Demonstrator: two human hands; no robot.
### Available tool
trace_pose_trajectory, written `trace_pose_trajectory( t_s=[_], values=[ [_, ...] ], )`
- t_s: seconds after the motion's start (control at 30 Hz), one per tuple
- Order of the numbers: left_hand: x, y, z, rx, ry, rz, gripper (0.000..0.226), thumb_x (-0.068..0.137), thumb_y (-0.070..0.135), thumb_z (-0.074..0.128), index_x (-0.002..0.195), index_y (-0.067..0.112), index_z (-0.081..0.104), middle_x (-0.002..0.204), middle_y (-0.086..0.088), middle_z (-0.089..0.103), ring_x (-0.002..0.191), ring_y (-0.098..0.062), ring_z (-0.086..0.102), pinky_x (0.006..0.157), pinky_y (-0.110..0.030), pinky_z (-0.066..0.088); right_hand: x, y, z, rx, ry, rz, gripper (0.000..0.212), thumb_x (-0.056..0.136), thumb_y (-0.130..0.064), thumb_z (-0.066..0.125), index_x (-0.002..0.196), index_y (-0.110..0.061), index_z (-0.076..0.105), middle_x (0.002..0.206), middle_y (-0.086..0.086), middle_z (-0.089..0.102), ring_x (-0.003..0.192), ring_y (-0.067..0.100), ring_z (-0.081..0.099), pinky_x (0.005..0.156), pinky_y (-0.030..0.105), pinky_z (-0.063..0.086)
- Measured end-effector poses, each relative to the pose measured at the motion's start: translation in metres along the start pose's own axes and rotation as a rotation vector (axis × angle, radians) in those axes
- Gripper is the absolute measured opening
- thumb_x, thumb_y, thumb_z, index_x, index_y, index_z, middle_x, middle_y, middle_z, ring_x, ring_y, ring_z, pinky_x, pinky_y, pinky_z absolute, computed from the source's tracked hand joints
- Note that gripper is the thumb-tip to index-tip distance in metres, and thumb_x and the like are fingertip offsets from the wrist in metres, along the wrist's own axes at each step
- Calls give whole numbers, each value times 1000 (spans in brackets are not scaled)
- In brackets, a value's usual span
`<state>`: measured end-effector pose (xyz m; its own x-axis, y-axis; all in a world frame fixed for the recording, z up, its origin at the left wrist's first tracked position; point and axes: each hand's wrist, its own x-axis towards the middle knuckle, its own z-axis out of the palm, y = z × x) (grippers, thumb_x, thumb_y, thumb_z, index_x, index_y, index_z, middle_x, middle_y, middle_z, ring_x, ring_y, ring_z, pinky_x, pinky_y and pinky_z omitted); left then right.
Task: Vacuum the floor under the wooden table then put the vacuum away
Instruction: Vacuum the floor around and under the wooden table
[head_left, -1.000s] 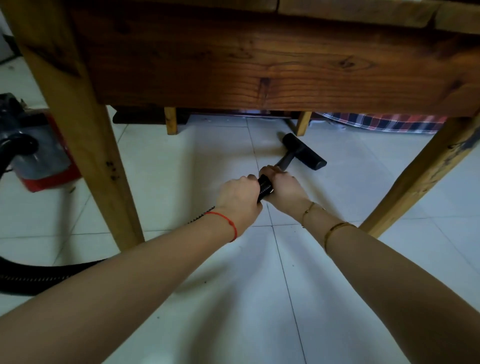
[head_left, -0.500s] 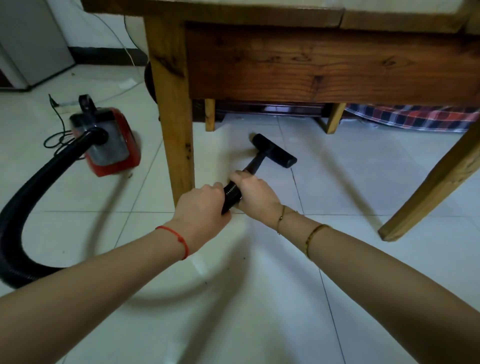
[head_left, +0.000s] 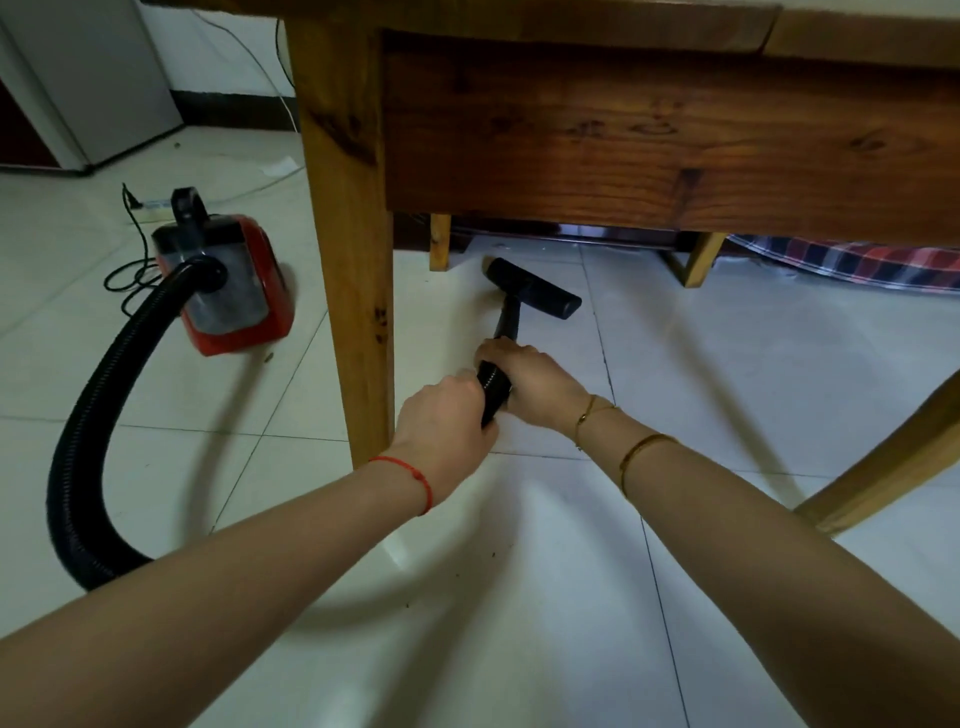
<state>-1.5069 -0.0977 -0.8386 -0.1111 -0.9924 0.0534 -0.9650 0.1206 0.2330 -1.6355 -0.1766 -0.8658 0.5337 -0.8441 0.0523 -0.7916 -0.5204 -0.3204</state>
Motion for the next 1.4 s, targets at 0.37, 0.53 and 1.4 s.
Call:
trace_pose_trajectory(
  t_s=[0.37, 0.53, 1.4],
  values=[
    [85, 46, 26, 114, 49, 16, 27, 93, 22, 50, 116, 7, 50, 108, -7, 60, 91, -25, 61, 65, -28, 36, 35, 84, -18, 50, 6, 148, 15, 89, -13, 55, 102, -13, 49, 98, 13, 63, 88, 28, 62, 79, 40, 51],
    [106, 66, 29, 79, -5, 28, 30, 93, 23, 53, 120, 8, 48, 108, -6, 59, 83, -22, 57, 65, -28, 39, 34, 111, -22, 22, 62, 195, 11, 90, -14, 54, 100, -14, 49, 90, 10, 64, 81, 27, 63, 74, 37, 51],
    [-3, 14, -11, 228, 7, 390, 23, 91, 32, 49, 106, 15, 46, 95, -5, 62, 76, -29, 60, 58, -31, 36, -61, 20, -5, -423, 333, 37, 33, 71, -39, 66, 80, -9, 56, 73, 6, 66, 61, 28, 62, 49, 28, 40]
  ],
)
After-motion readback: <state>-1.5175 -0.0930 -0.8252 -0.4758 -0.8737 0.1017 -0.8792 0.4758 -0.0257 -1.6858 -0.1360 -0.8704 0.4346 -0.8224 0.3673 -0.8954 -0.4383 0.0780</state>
